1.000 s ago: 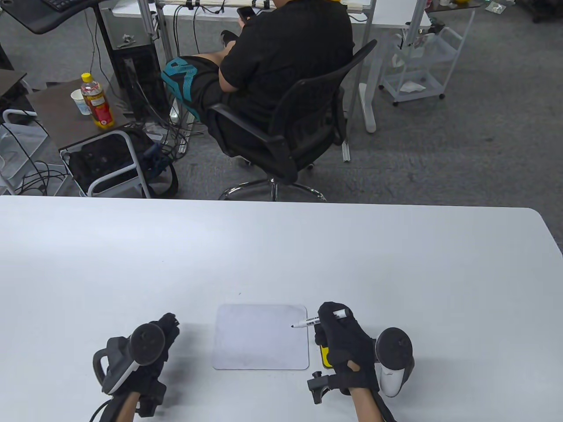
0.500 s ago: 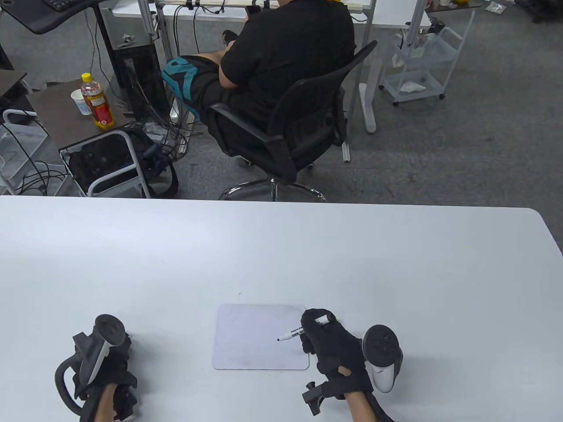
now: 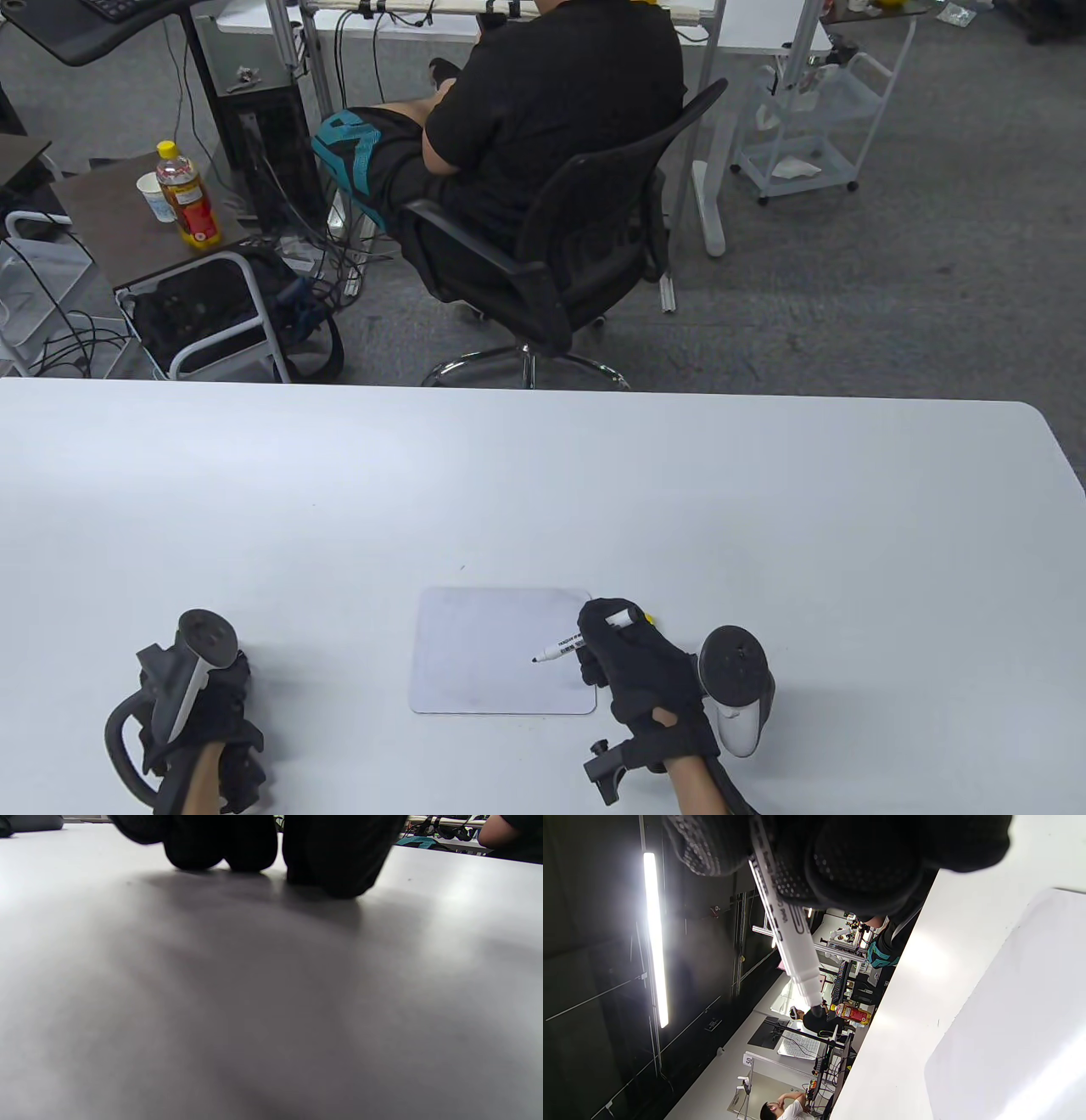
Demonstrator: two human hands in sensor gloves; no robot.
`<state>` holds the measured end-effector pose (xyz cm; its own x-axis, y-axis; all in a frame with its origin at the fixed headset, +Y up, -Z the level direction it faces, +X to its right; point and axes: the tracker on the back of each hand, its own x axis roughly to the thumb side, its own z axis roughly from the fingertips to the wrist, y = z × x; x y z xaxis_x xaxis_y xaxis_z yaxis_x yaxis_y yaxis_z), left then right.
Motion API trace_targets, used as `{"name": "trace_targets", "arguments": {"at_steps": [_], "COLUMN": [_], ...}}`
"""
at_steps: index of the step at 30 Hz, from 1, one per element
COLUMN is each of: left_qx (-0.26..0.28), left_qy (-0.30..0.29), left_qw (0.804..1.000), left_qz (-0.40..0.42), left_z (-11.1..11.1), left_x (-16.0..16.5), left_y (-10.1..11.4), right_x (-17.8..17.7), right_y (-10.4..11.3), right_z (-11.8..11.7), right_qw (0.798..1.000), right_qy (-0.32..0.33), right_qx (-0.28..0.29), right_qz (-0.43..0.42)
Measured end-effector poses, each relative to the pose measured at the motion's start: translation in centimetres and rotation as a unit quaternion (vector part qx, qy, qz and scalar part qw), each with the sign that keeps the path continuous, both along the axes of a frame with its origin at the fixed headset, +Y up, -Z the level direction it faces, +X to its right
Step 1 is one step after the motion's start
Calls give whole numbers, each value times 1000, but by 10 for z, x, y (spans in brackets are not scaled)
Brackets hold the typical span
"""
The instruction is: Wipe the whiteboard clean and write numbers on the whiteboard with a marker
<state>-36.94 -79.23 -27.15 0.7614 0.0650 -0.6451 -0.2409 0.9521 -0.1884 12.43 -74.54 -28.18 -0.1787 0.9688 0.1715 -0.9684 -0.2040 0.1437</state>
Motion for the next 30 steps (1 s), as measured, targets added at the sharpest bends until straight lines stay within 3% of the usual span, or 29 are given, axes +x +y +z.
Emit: {"name": "trace_targets", "arguments": {"at_steps": [7, 11, 16, 20, 24, 30], "left_qx": [13, 51, 132, 161, 125, 32], "left_qy": [0, 4, -80, -201, -296, -357], "left_qw": [999, 996, 987, 966, 947, 933], "left_qz": [46, 76, 35, -5, 18, 17], "left_z": [3, 6, 6, 6, 4, 0], "left_x": [-9, -10, 22, 70, 108, 140], "left_y": [3, 13, 36, 42, 31, 6], "right_x": [-1, -2, -8, -15, -23, -41], "right_y": [-1, -5, -18, -28, -36, -51], "right_z": [0, -1, 0, 2, 3, 5], "right_qw": [1000, 998, 990, 982, 983, 985], "right_qy": [8, 8, 2, 0, 1, 6], "right_qx": [-9, -36, -94, -132, -145, -162], "right_qz": [-10, -42, -104, -133, -116, -53]}}
